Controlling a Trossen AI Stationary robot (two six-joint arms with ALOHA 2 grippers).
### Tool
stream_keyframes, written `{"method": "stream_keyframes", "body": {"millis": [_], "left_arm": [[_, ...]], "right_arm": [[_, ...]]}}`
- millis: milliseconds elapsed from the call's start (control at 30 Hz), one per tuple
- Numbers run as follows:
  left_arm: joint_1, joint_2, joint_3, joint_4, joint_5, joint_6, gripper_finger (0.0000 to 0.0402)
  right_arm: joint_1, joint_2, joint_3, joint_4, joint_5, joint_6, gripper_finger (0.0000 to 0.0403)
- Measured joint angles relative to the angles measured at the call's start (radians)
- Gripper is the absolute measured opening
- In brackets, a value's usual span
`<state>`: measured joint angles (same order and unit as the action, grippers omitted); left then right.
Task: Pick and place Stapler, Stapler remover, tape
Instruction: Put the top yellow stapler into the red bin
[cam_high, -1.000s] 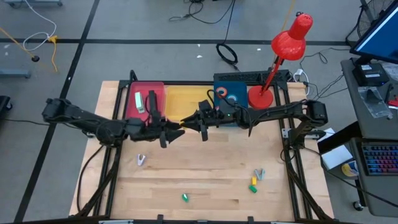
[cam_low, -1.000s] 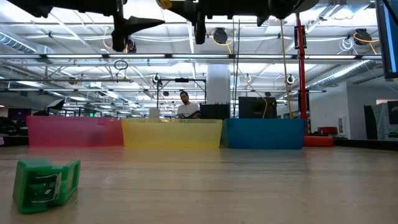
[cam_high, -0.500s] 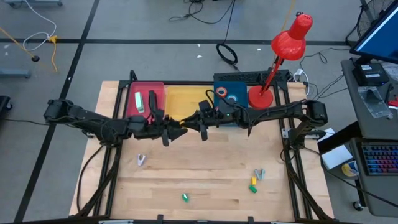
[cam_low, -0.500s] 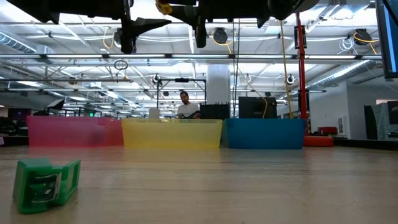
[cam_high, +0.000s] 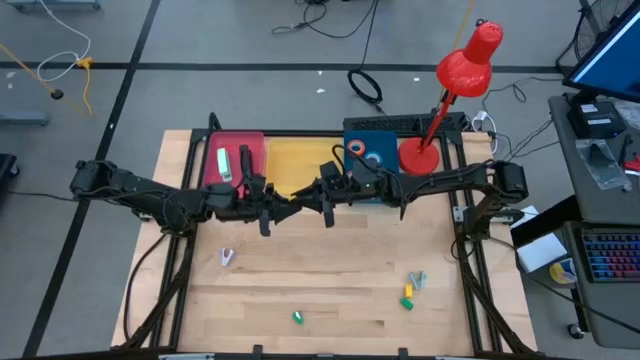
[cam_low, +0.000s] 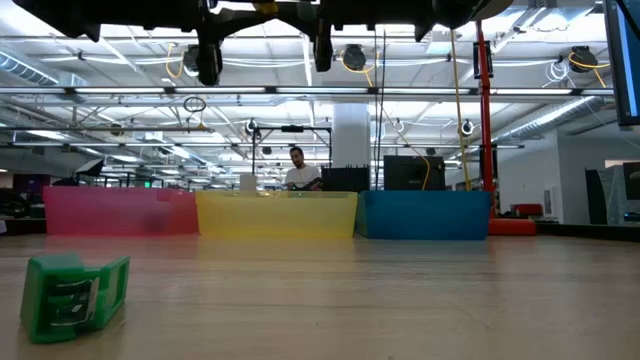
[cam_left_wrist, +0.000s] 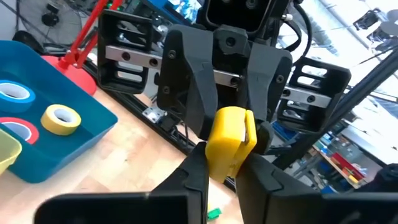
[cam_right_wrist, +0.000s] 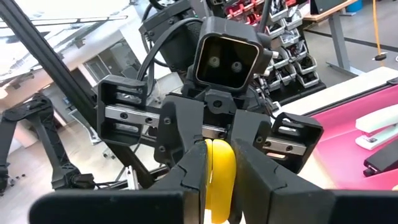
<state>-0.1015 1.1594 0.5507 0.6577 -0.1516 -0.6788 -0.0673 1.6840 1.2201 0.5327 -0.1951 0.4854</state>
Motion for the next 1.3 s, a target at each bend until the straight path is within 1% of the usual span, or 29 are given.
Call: {"method": "stream_keyframes", "body": {"millis": [200, 267, 567, 733, 800, 1000, 1100, 1133, 1200, 1300], "left_arm": [[0.020, 0.000, 0.000, 0.003, 0.026, 0.000, 0.0049], [0.022, 0.000, 0.000, 0.003, 0.029, 0.000, 0.0049], [0.023, 0.000, 0.000, -0.006, 0.025, 0.003, 0.0050], [0.013, 0.000, 0.000, -0.033, 0.024, -0.002, 0.0050], [0.009, -0.009, 0.000, -0.070, 0.024, -0.010, 0.0050], [0.008, -0.053, 0.001, -0.250, 0.020, -0.037, 0.0050], [0.009, -0.091, 0.001, -0.391, -0.002, -0.057, 0.0050], [0.013, -0.107, 0.001, -0.454, -0.022, -0.066, 0.0050], [0.026, -0.148, 0.001, -0.610, -0.093, -0.102, 0.0050], [0.070, -0.207, 0.001, -0.897, -0.224, -0.223, 0.0050]], "right_arm": [[0.003, 0.000, 0.000, -0.003, 0.003, 0.000, 0.0050], [0.003, 0.000, 0.000, -0.004, 0.008, -0.001, 0.0057], [0.002, 0.001, 0.001, -0.024, 0.017, 0.003, 0.0133], [-0.001, 0.001, 0.001, -0.048, 0.015, -0.010, 0.0161], [-0.005, 0.002, 0.001, -0.045, 0.013, -0.016, 0.0168], [-0.032, 0.002, 0.001, -0.032, 0.012, -0.026, 0.0175], [-0.045, 0.002, 0.001, -0.027, 0.012, -0.026, 0.0175], [-0.049, 0.002, 0.001, -0.026, 0.012, -0.026, 0.0175], [-0.055, 0.002, 0.001, -0.026, 0.012, -0.026, 0.0175], [-0.060, 0.002, 0.001, -0.022, 0.011, -0.027, 0.0173]]}}
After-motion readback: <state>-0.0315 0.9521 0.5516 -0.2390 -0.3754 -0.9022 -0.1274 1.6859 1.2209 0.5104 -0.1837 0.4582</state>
